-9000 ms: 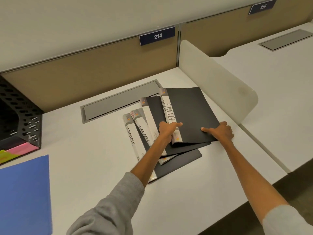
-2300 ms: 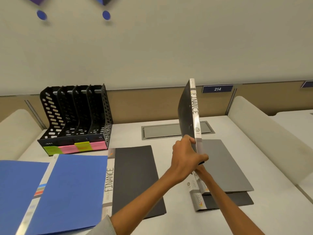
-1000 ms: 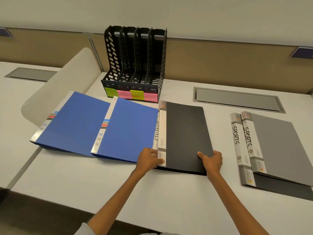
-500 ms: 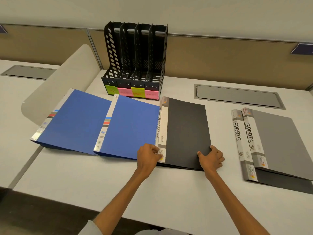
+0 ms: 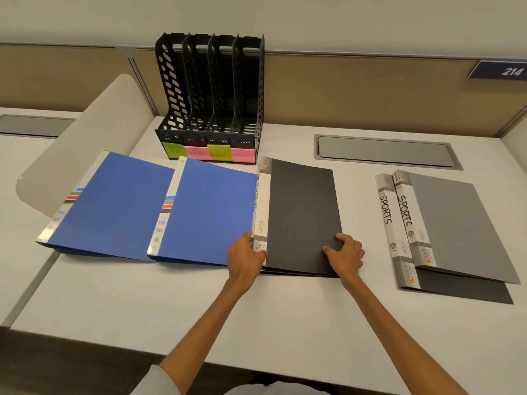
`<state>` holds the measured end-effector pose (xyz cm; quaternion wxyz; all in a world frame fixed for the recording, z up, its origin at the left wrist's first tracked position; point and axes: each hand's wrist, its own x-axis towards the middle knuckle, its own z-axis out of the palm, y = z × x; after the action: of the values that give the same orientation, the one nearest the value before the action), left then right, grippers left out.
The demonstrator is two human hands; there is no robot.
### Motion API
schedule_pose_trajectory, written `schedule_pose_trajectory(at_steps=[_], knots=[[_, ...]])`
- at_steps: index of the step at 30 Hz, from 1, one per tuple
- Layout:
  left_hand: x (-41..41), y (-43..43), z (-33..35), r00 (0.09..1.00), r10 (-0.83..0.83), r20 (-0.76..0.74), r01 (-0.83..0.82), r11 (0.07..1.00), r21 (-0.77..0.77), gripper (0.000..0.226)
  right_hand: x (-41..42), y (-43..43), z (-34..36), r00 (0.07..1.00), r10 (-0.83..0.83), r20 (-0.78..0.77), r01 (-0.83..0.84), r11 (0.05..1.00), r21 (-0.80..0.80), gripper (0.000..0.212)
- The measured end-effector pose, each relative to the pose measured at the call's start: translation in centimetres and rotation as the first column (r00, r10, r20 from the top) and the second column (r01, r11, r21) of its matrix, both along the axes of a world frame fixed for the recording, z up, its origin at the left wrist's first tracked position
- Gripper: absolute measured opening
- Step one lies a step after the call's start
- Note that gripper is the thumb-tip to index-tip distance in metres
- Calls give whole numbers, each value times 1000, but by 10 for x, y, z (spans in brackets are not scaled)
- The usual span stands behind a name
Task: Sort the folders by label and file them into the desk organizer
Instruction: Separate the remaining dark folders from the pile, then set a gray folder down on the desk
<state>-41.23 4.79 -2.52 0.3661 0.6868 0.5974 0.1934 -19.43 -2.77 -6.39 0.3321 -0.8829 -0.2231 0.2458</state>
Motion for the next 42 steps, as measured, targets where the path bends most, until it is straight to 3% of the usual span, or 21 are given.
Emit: schedule_pose_trajectory(at_steps=[8, 17, 23, 26, 31, 36, 42], knots=[[33, -13, 8, 1000, -27, -5, 27, 998, 50, 76, 19, -10, 10, 1000, 26, -2, -26, 992, 125, 43], [101, -30, 12, 989, -127, 72, 125, 992, 35, 66, 74, -45, 26, 997, 11, -71, 9, 960, 281, 33], [170, -54, 12, 966, -224, 129, 224, 974, 17, 52, 143, -87, 35, 995, -95, -6, 91, 939, 333, 30], [208, -71, 12, 952, -249, 179, 259, 966, -29, 54, 186, -110, 34, 987, -151, 56, 131, 955, 267, 37], [270, -94, 2, 918, -384, 96, 392, 917, -77, 87, 249, -151, 27, 950, -261, 168, 264, 965, 9, 70], [313, -110, -9, 914, -396, 91, 406, 896, -177, 88, 282, -186, 17, 949, -280, 146, 307, 927, -216, 103], [350, -120, -10, 850, -524, -50, 518, 850, -102, 89, 295, -193, 15, 947, -255, 196, 301, 918, -259, 106]])
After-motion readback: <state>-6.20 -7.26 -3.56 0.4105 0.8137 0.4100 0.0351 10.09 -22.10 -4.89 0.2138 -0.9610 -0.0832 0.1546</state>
